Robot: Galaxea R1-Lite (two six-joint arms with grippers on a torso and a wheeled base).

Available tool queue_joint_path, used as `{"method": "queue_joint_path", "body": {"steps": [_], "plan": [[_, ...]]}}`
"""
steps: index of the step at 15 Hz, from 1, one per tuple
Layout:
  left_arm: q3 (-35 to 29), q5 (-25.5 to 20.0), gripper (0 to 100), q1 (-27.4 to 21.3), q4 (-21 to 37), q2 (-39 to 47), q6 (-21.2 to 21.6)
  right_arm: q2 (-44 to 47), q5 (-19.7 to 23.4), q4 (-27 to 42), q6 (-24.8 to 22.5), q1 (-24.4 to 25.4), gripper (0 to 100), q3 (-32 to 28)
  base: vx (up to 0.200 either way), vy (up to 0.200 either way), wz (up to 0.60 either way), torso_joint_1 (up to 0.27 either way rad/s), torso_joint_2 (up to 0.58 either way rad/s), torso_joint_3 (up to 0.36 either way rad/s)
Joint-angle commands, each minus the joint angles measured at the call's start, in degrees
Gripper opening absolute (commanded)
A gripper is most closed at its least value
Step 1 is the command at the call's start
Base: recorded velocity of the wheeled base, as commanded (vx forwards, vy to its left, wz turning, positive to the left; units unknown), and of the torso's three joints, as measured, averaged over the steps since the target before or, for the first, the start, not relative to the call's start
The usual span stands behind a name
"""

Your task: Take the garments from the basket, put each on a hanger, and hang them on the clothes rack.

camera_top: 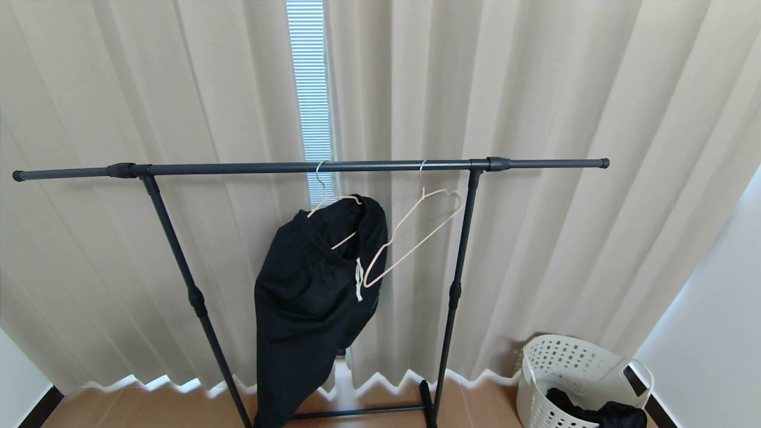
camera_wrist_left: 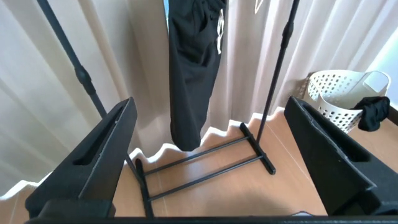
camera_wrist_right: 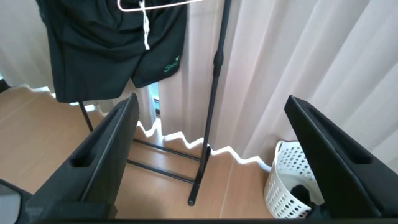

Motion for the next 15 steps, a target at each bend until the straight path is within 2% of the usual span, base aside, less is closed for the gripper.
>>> {"method": "queue_joint_path", "body": {"steps": [1,3,4,5,8,9,11,12,15], "plan": [[0.0,0.2,100,0.1,2.2,1.3,0.1,-2.2,-1.0,0.3,-0.1,-0.1,100,0.0,0.0,0.0,0.0,0.0,0.0,0.0],[0.0,1.1,100,2.2,2.9,1.3,0.0,-2.6,-1.4,0.2,-0.1,-0.4,100,0.0,0.0,0.0,0.0,0.0,0.0,0.0],[0.0,1.5,100,10.7,2.9,1.2,0.2,-2.6,-2.2,0.2,-0.1,-0.4,100,0.1,0.0,0.0,0.0,0.0,0.0,0.0],[0.0,1.2,100,14.2,2.9,-0.2,0.3,-2.6,-2.2,0.2,-0.1,-0.4,100,0.1,0.0,0.0,0.0,0.0,0.0,0.0],[-0.1,0.1,100,14.0,3.1,-11.5,0.2,-2.6,-2.3,0.1,-0.1,-0.6,100,0.1,0.0,0.0,0.0,0.0,0.0,0.0],[0.0,0.2,100,14.3,3.0,-12.2,0.0,-2.6,-2.4,0.1,0.0,-0.6,100,0.1,0.0,0.0,0.0,0.0,0.0,0.0],[0.0,2.9,100,14.2,2.9,-13.4,-1.8,-2.6,-8.6,-0.2,-0.1,-0.6,100,0.1,0.0,0.0,0.0,0.0,0.0,0.0],[0.0,2.9,100,14.2,2.9,-13.4,-1.8,-2.6,-9.8,-0.2,0.2,-0.6,100,0.1,0.0,0.0,0.0,0.0,0.0,0.0],[0.0,-0.6,100,14.3,2.9,-13.5,-0.3,-2.6,-10.5,-0.3,0.5,-0.8,100,0.1,0.0,0.0,0.0,0.0,0.0,0.0]]}}
